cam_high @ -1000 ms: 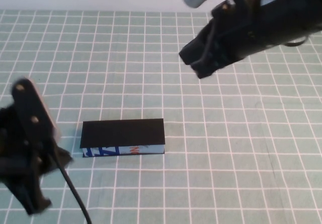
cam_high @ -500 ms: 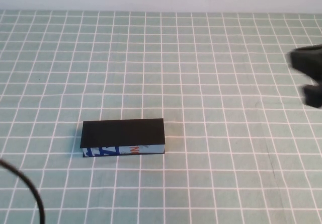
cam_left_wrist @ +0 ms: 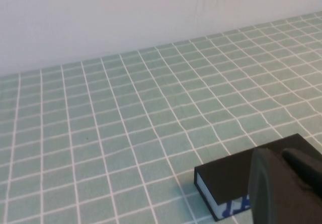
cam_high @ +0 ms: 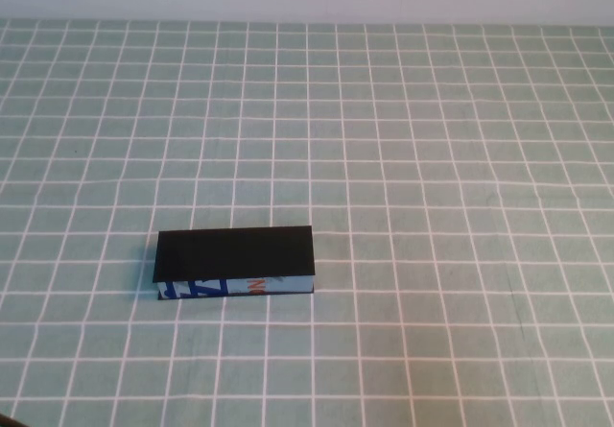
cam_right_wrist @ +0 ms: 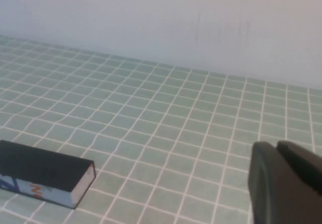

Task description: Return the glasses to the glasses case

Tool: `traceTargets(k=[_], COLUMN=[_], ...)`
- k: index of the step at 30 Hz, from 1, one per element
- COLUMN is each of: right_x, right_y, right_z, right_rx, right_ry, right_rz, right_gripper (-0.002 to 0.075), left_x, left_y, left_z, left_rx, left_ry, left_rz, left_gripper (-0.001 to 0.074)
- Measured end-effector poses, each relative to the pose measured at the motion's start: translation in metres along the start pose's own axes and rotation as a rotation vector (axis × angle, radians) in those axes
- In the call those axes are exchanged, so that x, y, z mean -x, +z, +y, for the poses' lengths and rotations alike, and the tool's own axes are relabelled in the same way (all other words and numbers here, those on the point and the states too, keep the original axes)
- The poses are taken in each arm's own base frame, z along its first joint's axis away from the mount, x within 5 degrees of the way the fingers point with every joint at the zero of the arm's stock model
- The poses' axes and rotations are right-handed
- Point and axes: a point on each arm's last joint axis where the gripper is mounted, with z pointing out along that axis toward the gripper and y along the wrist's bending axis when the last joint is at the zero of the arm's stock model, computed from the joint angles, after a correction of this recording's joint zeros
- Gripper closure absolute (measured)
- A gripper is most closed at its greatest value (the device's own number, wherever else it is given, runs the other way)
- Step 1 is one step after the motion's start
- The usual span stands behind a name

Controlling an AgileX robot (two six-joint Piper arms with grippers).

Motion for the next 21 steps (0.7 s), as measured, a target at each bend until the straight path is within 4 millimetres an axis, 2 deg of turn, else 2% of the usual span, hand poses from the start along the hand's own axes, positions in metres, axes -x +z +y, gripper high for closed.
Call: traceTargets(k=[4, 8, 12, 21], right_x=[-0.035, -0.066, -0.078, -0.08], right_y=[-0.015, -0.019, -0.02, -0.019], right_z=[0.004, 0.006, 0.006, 0.006], right_rx=[0.015, 0.014, 0.013, 0.013], right_ry=[0.061, 0.072, 0.076, 0.09], right_rz=[-0.036, -0.029, -0.03, -0.033], right_gripper=[0.0737, 0.0737, 0.0737, 0.0737], left_x=[-0.014, -0.015, -0.014, -0.014], left_y=[0.005, 0.006, 0.007, 0.007], left_z=[-0.001, -0.001, 0.0, 0.0], left_rx=[-0.012, -0.007, -0.001, 0.002], left_ry=[-0.051, -0.057, -0.062, -0.063], left_rz=[0.037, 0.033, 0.017, 0.009], left_gripper=[0.0733, 0.0733, 0.0734, 0.0733])
